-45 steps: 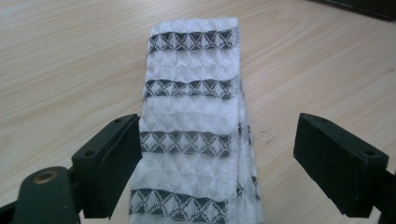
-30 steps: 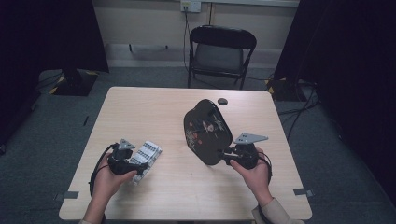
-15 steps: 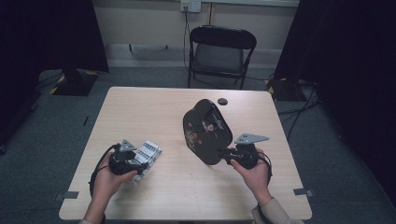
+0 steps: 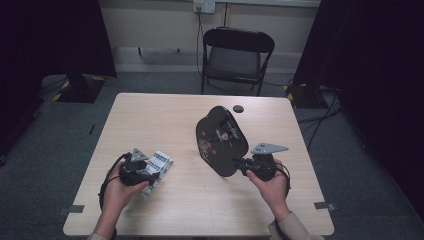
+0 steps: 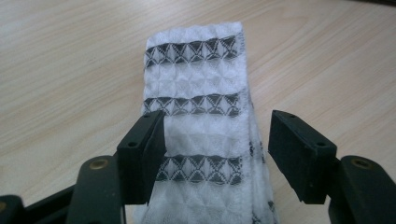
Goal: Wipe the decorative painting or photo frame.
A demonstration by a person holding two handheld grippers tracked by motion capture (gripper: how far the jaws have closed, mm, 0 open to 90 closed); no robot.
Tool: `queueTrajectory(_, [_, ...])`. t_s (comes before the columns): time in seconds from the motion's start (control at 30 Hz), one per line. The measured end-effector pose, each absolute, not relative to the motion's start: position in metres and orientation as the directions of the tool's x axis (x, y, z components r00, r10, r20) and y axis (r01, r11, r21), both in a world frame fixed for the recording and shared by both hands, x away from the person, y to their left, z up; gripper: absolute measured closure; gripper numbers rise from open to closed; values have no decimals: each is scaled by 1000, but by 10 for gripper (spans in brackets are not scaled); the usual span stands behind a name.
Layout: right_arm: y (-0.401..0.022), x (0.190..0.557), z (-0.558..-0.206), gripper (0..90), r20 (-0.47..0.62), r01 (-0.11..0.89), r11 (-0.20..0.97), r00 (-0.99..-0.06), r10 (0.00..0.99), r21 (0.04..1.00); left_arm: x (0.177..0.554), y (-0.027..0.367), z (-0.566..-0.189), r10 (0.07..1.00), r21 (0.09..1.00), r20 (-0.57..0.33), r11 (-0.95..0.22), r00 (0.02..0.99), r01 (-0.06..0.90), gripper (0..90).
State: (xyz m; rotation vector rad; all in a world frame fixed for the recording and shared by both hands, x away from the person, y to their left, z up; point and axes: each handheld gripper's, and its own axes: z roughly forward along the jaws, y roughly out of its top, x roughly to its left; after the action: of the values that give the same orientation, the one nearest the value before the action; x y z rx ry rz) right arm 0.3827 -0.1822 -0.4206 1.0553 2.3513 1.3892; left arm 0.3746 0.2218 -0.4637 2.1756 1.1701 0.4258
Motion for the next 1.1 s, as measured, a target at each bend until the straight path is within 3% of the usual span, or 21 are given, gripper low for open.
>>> queueTrajectory(0.23, [-184,382,-421,776,168,471,297,-720,673,830,377,222,-469,835,651,16,-425,549,628,388])
queueTrajectory(0.73, [-183,380,-422,782,165,471,300,-721,673,830,375,222,-481,860,656,-22,-372,509,657,364])
queueTrajectory(0.9, [-184,380,-422,784,173,478,297,-718,674,827,373,220,-479,851,636,-9,-400,525,660,442])
queueTrajectory(1.1, [-185,380,-423,785,185,484,289,-716,673,826,373,215,-476,836,618,-26,-417,547,667,630])
